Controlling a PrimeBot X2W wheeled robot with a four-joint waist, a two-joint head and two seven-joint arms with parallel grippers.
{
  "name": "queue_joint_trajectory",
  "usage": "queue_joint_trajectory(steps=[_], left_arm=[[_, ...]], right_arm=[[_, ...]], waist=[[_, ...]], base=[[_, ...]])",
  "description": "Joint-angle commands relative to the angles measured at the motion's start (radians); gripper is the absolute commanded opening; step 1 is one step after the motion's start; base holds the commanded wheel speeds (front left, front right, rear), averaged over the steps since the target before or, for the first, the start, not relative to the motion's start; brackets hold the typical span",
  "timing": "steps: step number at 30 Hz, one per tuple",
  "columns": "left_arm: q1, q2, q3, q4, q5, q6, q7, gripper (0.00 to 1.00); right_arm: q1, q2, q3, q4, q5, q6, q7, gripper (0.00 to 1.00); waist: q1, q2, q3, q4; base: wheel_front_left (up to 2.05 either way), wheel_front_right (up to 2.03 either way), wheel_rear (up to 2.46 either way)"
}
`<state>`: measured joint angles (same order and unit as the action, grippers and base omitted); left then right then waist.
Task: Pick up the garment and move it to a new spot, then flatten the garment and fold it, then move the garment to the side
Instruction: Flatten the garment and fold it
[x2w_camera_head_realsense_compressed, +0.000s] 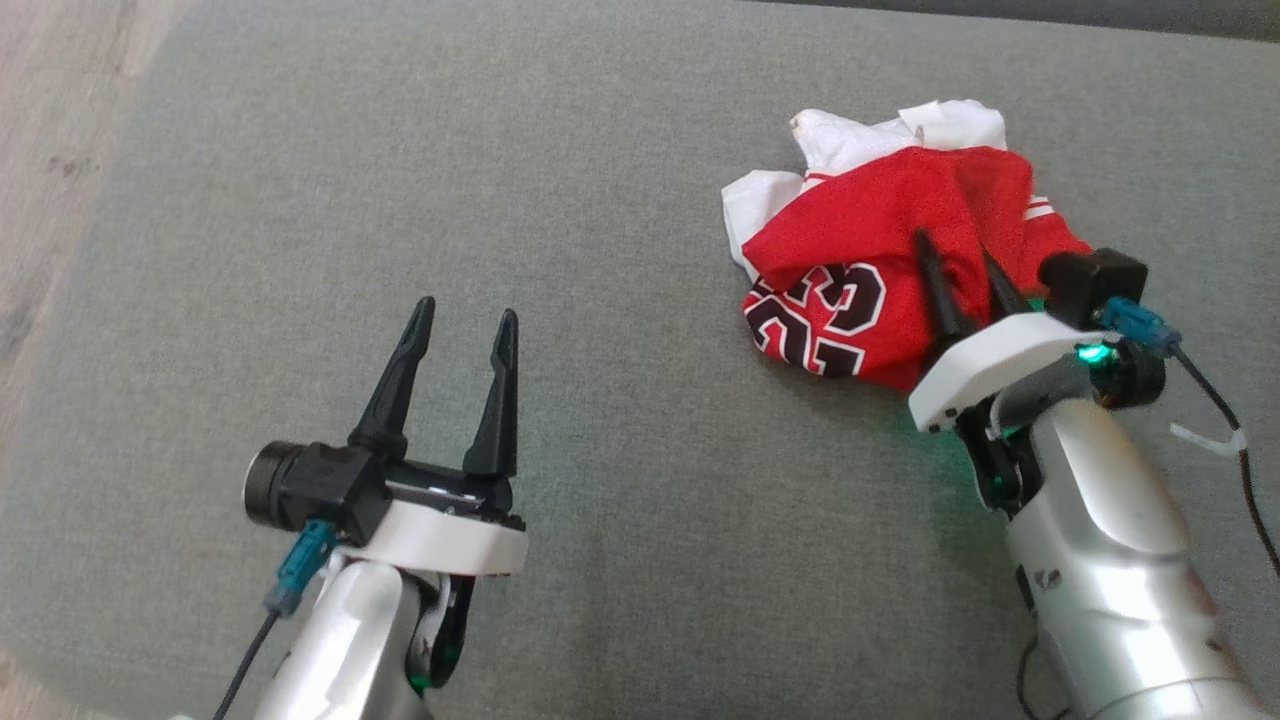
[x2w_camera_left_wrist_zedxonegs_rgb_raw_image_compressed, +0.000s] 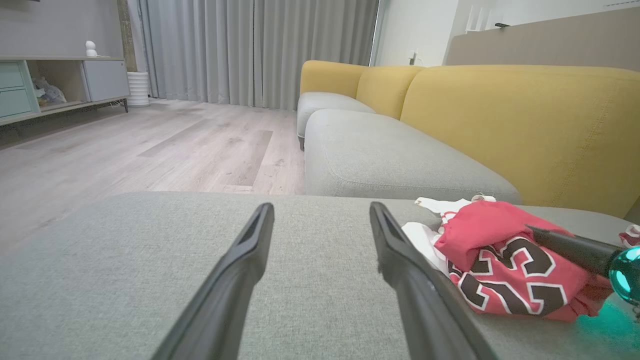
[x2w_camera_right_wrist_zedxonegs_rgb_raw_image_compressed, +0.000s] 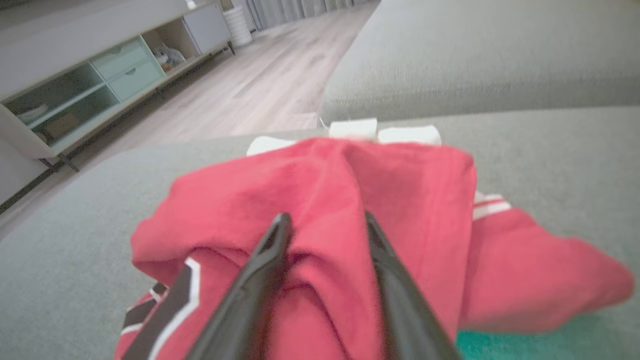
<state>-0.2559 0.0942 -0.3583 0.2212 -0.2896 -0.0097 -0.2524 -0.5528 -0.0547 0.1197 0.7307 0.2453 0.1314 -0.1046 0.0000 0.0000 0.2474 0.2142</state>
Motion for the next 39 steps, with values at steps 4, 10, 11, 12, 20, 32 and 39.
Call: queue_joint_trajectory(steps=[4,10,11,12,20,32,39], left_arm=[[-0.009,-0.003,0.056,-0.020,0.018,-0.008,-0.009,1.00],[0.020,-0.015,0.072,-0.010,0.029,-0.022,-0.009,1.00],[0.026,-0.017,0.075,-0.010,0.031,-0.024,-0.009,1.00],[0.031,-0.019,0.078,-0.010,0.032,-0.025,-0.009,1.00],[0.082,-0.028,0.101,-0.010,0.032,-0.032,-0.009,1.00],[0.145,-0.035,0.150,-0.034,0.040,-0.032,-0.009,1.00],[0.113,-0.038,0.152,-0.046,0.052,-0.040,-0.009,1.00]], right_arm=[[-0.052,0.005,0.022,-0.034,-0.061,-0.001,-0.092,0.00],[-0.060,0.005,0.039,-0.128,-0.123,-0.001,-0.137,0.00],[-0.065,0.005,0.052,-0.149,-0.126,-0.001,-0.138,0.00],[-0.073,0.005,0.073,-0.172,-0.132,-0.001,-0.138,0.00],[-0.220,0.005,0.261,-0.321,-0.089,-0.001,-0.099,0.00],[-0.367,0.005,0.147,-0.309,-0.080,-0.001,0.001,0.00],[-0.160,-0.066,0.043,-0.217,-0.173,-0.001,0.075,0.00]], waist=[[0.0000,0.0000,-0.042,-0.019],[0.0000,0.0000,-0.118,-0.041],[0.0000,0.0000,-0.131,-0.043],[0.0000,0.0000,-0.142,-0.045],[0.0000,0.0000,-0.219,-0.038],[0.0000,0.0000,-0.255,-0.065],[0.0000,0.0000,-0.190,-0.093]], base=[[0.00,0.00,0.00],[0.00,0.00,0.00],[0.00,0.00,0.00],[0.00,0.00,0.00],[0.00,0.00,0.00],[0.00,0.00,0.00],[0.00,0.00,0.00]])
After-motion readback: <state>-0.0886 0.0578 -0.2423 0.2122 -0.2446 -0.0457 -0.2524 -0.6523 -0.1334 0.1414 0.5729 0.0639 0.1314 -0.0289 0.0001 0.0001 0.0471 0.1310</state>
